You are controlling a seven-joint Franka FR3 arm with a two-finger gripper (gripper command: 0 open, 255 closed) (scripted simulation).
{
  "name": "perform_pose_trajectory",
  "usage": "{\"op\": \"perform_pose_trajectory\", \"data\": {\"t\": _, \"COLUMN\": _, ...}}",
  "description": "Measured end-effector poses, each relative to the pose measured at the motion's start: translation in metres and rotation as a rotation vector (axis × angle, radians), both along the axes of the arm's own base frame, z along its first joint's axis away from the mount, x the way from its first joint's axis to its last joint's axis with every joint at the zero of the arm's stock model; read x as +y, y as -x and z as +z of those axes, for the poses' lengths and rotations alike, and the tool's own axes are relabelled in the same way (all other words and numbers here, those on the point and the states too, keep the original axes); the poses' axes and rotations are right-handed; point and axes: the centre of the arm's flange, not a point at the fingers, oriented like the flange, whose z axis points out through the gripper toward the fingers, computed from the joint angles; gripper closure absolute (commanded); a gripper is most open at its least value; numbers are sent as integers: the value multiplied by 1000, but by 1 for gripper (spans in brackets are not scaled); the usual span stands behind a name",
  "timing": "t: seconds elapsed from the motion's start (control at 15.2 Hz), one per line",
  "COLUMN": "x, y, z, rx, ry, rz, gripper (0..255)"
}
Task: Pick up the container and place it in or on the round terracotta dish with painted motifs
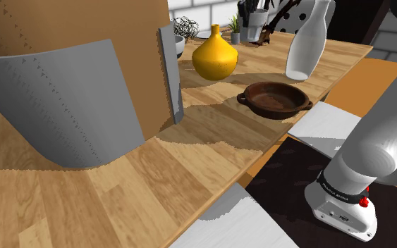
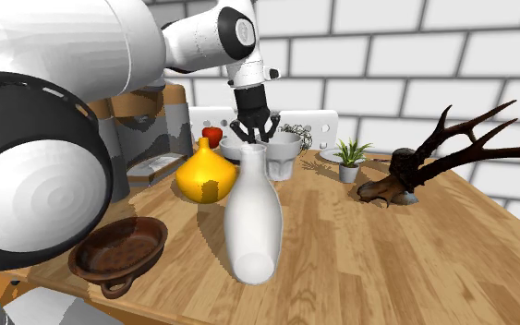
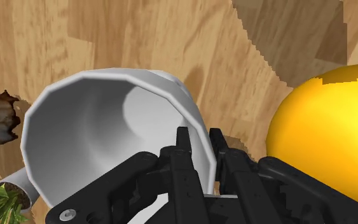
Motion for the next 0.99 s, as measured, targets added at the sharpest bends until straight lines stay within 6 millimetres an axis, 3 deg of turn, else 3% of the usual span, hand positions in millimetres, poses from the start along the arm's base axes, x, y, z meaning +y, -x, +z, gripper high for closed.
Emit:
{"op": "perform_pose_trajectory", "data": {"t": 0.26, "x": 4, "y": 4, "z": 19, "rx": 0, "ry": 0, "rz": 0, "gripper": 255}}
{"op": "perform_pose_trajectory", "data": {"t": 0.99, "x": 106, "y": 97, "z": 31, "rx": -1, "ry": -1, "rz": 1, "gripper": 255}}
